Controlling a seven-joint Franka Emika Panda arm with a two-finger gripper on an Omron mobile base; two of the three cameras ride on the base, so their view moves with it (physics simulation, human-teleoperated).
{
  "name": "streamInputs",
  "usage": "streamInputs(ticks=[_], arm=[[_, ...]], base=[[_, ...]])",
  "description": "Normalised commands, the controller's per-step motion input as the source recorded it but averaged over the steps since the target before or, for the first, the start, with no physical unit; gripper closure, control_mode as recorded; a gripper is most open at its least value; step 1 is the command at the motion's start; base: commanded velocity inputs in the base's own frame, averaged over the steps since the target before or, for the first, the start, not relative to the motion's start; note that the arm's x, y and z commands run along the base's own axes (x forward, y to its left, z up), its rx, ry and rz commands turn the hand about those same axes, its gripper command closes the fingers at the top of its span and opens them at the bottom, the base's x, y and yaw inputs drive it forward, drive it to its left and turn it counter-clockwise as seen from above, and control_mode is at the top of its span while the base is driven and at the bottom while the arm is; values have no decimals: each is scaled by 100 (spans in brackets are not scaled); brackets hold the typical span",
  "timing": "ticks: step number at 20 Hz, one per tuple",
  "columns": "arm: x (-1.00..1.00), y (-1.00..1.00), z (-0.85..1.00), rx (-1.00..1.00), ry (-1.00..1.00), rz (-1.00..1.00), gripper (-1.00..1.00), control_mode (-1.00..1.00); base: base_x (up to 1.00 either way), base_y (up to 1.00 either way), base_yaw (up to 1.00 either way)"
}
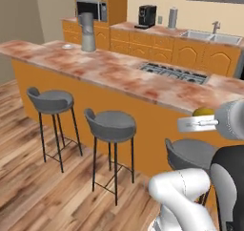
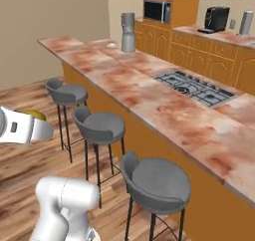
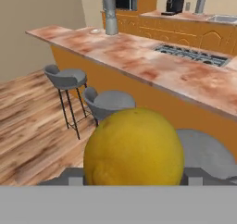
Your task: Grab the lemon and onion from the fridge, place them in the blender, close the lid, and turn on the blender to create a marinade.
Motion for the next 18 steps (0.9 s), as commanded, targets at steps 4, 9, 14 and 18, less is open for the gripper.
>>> streamInputs(ticks=[4, 9, 14, 18], arm=[[0, 0, 0, 0, 0, 0, 100, 100], [0, 0, 0, 0, 0, 0, 100, 100], [0, 0, 0, 0, 0, 0, 100, 100], [0, 0, 0, 0, 0, 0, 100, 100]], base=[[100, 100, 17], [100, 100, 7], [100, 100, 4], [100, 100, 2]])
